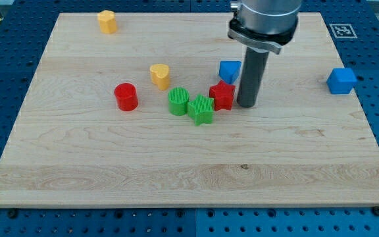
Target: Push the blue cube to the yellow heart
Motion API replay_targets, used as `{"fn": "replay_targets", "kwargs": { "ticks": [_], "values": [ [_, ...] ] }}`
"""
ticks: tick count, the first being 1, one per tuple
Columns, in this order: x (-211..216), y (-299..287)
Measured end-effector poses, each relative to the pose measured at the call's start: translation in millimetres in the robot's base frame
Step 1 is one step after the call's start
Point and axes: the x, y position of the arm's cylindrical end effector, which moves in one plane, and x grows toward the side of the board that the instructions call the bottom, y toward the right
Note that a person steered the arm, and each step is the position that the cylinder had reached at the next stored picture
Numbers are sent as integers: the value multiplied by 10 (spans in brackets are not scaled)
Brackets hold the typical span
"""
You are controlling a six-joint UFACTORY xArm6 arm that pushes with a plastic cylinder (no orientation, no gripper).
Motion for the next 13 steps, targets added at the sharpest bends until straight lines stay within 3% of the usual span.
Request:
{"fn": "replay_targets", "kwargs": {
  "ticks": [1,3,5,7,10,13],
  "values": [
    [133,870],
    [-91,2359],
    [-324,2166],
    [-417,1417],
    [-930,1154],
    [-439,1091]
  ]
}}
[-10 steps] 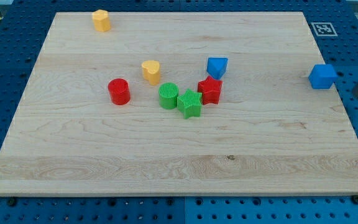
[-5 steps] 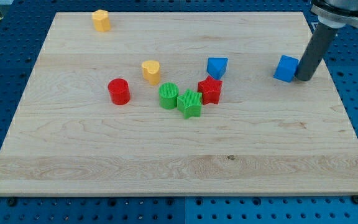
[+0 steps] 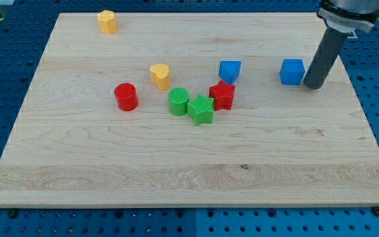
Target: Push the blue cube to the yellow heart
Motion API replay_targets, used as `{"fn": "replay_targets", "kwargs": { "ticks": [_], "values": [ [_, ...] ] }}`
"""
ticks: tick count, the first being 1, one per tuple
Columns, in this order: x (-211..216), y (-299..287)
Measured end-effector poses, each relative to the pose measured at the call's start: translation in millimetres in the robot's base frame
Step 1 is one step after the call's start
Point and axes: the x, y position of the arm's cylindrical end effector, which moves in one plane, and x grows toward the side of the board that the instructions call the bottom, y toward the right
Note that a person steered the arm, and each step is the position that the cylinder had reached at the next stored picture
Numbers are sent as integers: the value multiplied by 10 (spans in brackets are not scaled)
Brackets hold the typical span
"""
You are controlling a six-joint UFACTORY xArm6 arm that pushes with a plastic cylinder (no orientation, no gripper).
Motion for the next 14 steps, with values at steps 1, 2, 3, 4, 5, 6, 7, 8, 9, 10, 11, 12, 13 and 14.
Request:
{"fn": "replay_targets", "kwargs": {
  "ticks": [1,2,3,4,5,6,7,8,9,10,11,12,13,14],
  "values": [
    [-77,-184],
    [-215,-415],
    [-394,-626],
    [-461,-666],
    [-494,-487],
    [-892,-386],
    [-983,-386],
    [-980,-443],
    [-971,-798],
    [-913,-1104],
    [-831,-798],
    [-594,-540],
    [-594,-591],
    [-567,-591]
  ]
}}
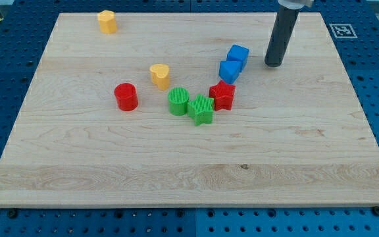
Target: Push the blue cube to the yellow heart
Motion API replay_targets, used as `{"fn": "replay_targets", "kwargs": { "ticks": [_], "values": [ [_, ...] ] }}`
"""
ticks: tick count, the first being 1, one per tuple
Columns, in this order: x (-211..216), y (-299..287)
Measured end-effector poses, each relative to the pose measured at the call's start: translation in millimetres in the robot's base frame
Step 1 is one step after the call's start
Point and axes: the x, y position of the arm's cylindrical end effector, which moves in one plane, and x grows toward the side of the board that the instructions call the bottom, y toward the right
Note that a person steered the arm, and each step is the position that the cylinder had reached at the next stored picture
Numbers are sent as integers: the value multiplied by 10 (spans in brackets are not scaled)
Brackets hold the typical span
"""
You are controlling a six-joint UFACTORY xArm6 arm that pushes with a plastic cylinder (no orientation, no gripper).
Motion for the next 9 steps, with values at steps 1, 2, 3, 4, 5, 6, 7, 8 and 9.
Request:
{"fn": "replay_targets", "kwargs": {
  "ticks": [1,2,3,4,5,6,7,8,9],
  "values": [
    [-5,-91],
    [-38,-327],
    [-110,-643],
    [-215,-969],
    [-233,-1210],
    [-122,-1296],
    [-119,-1403],
    [-119,-1565],
    [-199,-1623]
  ]
}}
